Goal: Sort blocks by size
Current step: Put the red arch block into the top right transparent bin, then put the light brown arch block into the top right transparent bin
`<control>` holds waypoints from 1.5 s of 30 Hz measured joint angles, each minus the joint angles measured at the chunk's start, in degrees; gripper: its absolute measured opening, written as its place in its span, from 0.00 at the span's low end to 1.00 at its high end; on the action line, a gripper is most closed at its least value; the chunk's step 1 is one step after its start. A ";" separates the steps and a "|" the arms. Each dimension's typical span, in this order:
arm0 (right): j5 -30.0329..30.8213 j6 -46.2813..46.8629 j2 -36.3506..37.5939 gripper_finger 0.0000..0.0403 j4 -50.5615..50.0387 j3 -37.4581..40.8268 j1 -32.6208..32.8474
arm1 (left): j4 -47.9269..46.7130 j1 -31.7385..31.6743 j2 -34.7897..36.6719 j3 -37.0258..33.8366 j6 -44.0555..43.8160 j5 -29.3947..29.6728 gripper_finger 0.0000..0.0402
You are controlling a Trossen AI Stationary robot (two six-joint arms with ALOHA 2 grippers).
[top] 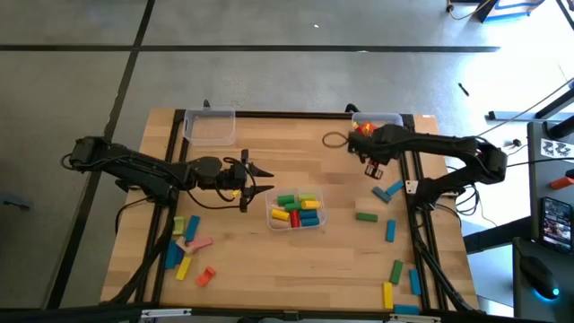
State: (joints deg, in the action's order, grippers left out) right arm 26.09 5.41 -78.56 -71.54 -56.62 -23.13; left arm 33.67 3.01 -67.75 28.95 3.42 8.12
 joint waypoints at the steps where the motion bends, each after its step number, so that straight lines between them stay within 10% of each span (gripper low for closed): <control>1: -0.02 -0.18 0.00 0.09 1.96 0.00 -1.26 | -0.02 0.00 -0.02 0.00 0.00 0.00 0.39; 18: -0.11 -1.84 0.00 0.09 24.99 0.00 -22.60 | -0.02 0.00 0.00 0.00 0.00 0.00 0.39; 31: -0.14 2.59 0.00 0.10 26.63 0.00 -26.87 | -0.02 -0.02 -0.02 0.00 0.01 0.01 0.39; 45: -3.14 1.93 -0.02 0.43 26.46 0.03 -26.71 | 0.00 0.00 0.00 0.00 0.02 0.00 0.39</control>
State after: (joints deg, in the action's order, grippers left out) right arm 22.95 7.34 -78.59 -45.09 -56.59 -49.84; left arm 33.67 3.01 -67.75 28.95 3.44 8.12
